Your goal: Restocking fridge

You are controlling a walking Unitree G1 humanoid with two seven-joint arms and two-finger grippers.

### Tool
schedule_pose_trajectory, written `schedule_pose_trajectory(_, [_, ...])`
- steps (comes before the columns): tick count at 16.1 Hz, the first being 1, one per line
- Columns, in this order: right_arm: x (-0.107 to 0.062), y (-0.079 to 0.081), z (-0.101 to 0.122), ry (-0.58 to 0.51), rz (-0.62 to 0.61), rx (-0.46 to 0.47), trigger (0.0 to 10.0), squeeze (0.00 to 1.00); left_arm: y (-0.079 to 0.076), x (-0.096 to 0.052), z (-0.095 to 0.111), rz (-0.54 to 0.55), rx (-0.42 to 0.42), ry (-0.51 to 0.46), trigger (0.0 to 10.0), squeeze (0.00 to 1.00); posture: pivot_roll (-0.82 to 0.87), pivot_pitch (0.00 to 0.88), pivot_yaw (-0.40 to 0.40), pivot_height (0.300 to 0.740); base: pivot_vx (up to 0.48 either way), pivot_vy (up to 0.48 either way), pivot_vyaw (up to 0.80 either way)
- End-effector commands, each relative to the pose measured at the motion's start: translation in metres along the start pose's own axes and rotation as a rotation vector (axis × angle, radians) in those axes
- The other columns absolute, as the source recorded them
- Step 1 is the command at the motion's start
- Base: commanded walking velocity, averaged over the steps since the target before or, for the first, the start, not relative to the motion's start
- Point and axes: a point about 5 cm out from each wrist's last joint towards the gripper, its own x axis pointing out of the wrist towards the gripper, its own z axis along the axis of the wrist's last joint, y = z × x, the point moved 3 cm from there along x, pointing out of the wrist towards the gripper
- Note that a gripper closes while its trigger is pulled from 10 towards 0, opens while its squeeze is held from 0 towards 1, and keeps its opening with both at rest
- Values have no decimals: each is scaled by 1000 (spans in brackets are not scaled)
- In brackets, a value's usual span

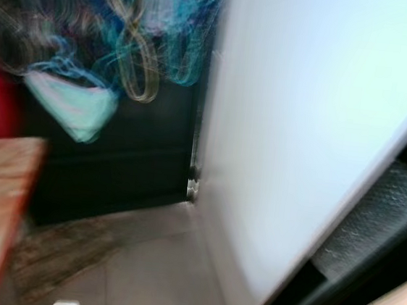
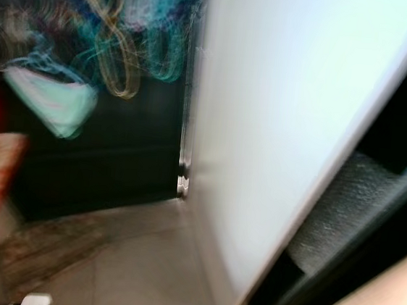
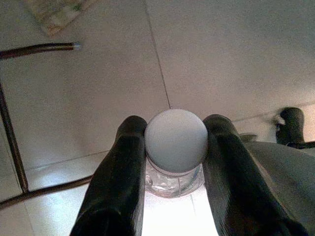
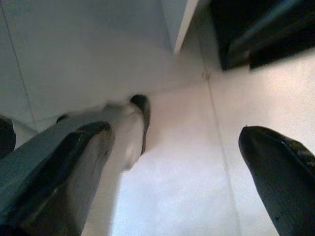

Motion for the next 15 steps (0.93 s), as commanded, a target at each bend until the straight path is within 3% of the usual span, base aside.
schedule_pose_trajectory(1, [-2, -8, -1, 5, -24, 11, 10000, 0, -7, 0, -2, -16, 9, 5, 10000, 0, 70, 0, 10, 740, 0, 0, -800])
schedule_pose_trajectory(7, [-1, -2, -10, 11, -21, 24, 10000, 0, 3, -3, -15, -7, 49, 40, 10000, 0, 17, 0, 38, 740, 0, 0, -800])
schedule_pose_trajectory(11, [-3, -6, -14, 16, -49, 50, 10000, 0, -5, -3, -19, -33, 97, 43, 10000, 0, 40, 0, 36, 740, 0, 0, -800])
schedule_pose_trajectory(15, [-3, -8, -16, 9, -54, 87, 10000, 0, -5, -4, -22, -26, 91, 41, 10000, 0, 67, 0, 23, 740, 0, 0, -800])
